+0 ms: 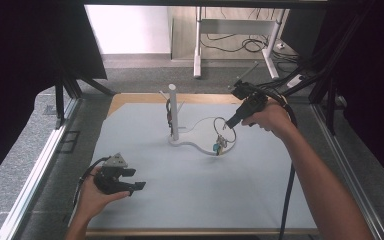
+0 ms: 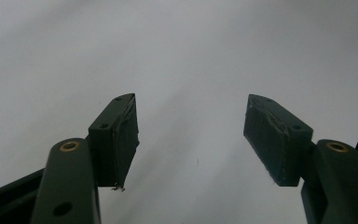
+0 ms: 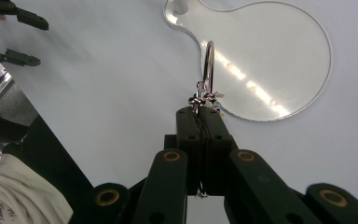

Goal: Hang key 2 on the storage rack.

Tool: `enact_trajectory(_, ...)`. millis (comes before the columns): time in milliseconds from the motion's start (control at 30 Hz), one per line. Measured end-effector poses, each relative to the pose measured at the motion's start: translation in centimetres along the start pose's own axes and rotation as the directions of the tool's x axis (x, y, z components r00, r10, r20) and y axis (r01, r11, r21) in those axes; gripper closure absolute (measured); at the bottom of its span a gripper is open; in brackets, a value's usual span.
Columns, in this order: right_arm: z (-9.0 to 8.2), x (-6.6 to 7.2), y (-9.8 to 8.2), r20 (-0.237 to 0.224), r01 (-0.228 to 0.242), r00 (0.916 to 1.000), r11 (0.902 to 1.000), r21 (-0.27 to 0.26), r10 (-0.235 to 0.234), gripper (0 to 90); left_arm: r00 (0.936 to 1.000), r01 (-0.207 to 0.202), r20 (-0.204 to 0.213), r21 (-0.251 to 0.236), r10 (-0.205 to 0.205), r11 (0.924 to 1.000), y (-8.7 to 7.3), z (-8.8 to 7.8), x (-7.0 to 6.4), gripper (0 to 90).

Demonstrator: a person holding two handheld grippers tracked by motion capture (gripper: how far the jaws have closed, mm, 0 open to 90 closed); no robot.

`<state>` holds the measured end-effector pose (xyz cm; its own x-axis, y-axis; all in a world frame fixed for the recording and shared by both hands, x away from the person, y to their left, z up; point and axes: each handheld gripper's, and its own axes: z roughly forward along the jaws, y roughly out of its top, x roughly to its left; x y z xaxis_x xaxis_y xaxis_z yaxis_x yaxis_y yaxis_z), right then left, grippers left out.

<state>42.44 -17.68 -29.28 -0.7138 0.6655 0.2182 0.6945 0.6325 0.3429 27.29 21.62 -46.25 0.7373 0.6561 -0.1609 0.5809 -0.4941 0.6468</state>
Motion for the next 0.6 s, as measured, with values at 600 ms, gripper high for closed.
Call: enact_trajectory(600, -0.1, -0.9, 3.1, 0.014, -0.038, 0.9992, 0.9989, -0.029, 0.039, 88.3, 1.0000, 0.006, 0.004, -0.017, -0.006, 0.9998, 0.0, -0.5, 0.2, 35.6)
